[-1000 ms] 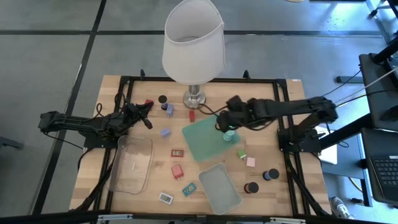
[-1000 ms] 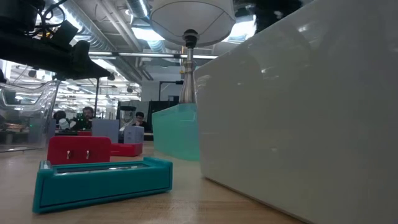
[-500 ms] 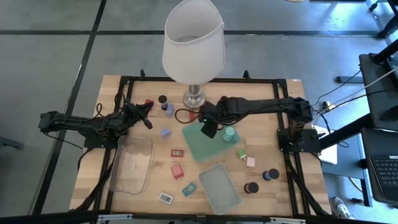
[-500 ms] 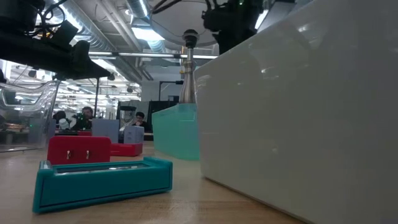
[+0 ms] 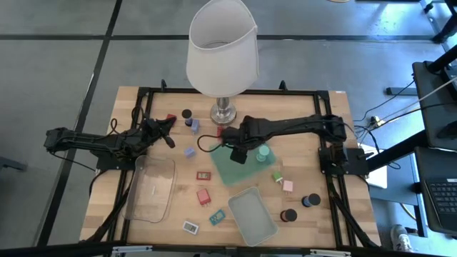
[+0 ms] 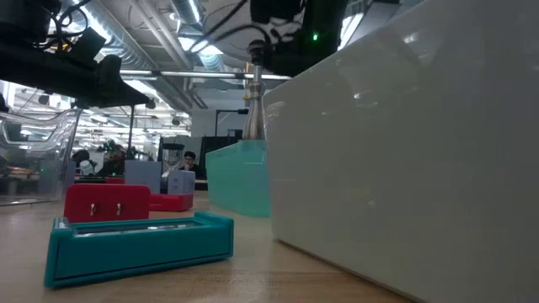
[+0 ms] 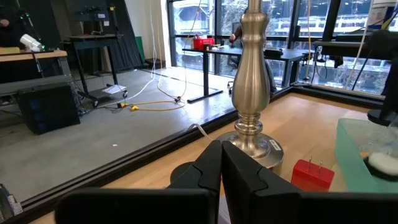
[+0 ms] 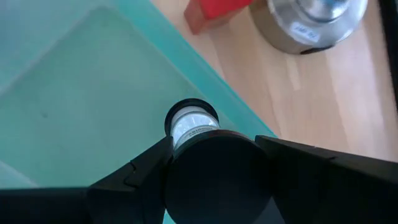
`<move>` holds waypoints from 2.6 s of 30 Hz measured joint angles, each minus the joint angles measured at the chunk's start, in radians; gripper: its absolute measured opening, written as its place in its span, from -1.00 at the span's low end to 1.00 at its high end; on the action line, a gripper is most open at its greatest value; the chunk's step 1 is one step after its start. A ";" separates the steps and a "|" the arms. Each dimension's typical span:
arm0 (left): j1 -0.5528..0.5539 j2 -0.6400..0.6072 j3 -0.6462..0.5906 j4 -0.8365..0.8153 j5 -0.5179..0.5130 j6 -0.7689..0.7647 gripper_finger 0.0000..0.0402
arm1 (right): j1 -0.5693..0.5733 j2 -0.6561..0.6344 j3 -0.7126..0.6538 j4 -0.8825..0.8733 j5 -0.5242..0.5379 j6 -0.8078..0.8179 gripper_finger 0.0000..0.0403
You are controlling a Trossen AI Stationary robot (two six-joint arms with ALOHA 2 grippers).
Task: Pick & Place Office items
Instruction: Put the white hourglass into the green bin, then put the bottom blue hourglass into the green bin
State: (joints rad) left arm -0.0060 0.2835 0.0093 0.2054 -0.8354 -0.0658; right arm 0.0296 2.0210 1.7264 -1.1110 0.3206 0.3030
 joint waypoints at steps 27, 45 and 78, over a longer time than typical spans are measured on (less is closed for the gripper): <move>0.000 0.000 0.000 0.000 0.000 0.000 -0.96 | -0.004 0.066 0.000 0.029 -0.051 -0.053 0.07; 0.000 0.000 0.000 0.000 0.000 0.000 -0.97 | -0.002 0.028 -0.001 0.035 0.012 -0.049 0.45; 0.000 0.000 0.000 0.000 0.000 0.000 -0.96 | 0.652 -0.171 -0.083 -0.456 -0.033 1.585 0.35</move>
State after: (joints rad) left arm -0.0059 0.2832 0.0092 0.2054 -0.8355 -0.0658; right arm 0.6819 1.8496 1.6432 -1.5667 0.2875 1.8880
